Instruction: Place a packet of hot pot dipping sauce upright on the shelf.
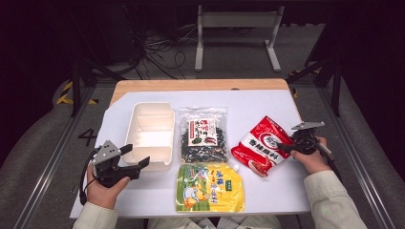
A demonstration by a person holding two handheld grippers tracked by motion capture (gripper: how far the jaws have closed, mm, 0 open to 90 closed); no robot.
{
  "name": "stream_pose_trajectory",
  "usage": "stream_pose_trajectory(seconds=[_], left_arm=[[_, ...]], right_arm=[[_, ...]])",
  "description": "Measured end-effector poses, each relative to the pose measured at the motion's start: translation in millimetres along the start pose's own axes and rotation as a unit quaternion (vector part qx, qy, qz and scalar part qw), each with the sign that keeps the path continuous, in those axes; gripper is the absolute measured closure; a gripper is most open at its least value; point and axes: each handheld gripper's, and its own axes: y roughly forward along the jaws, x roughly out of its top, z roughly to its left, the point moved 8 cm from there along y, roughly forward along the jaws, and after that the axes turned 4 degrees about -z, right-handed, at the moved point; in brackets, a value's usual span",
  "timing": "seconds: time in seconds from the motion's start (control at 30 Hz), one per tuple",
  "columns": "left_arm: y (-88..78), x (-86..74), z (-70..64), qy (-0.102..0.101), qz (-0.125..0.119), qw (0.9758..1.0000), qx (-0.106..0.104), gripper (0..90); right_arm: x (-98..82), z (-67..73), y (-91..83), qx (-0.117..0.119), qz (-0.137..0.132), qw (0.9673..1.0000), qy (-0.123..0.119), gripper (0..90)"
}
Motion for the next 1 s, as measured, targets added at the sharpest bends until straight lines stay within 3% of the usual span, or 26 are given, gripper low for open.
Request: stream_pose_trajectory(seconds=[0.13, 0.23, 0.5, 0.77, 0.83, 0.87, 1.0], left_arm=[[0.5, 0.1, -0.4, 0.001, 0.000, 1.0000, 0.000, 21.8], [0.7, 0.0, -0.3, 0.001, 0.000, 1.0000, -0.002, 21.8], [1.5, 0.2, -1.7, 0.002, 0.000, 1.0000, -0.002, 21.8], [0.0, 5.0, -4.7, -0.001, -0.008, 0.9999, -0.011, 21.8], [0.4, 8.3, -5.8, 0.003, -0.009, 0.9999, -0.012, 22.2], [0.9, 10.8, -5.7, 0.008, -0.012, 0.9998, -0.010, 23.4], [2.0, 18.2, -11.5, 0.013, -0.015, 0.9996, -0.019, 24.3]], right_arm=[[1.2, 2.6, 0.2, 0.003, -0.001, 1.0000, -0.008, 49.5], [1.8, 3.4, -0.1, 0.006, -0.003, 1.0000, 0.002, 59.1], [3.1, 12.1, -0.6, 0.026, 0.003, 0.9996, -0.002, 84.1], [7.7, 15.5, -5.2, 0.024, 0.009, 0.9996, -0.013, 86.5], [11.7, 15.3, -10.4, 0.029, -0.002, 0.9995, -0.010, 86.4], [16.7, 15.8, -16.7, 0.033, -0.020, 0.9992, -0.010, 86.4], [23.4, 16.3, -27.2, 0.032, -0.041, 0.9986, -0.010, 86.4]])
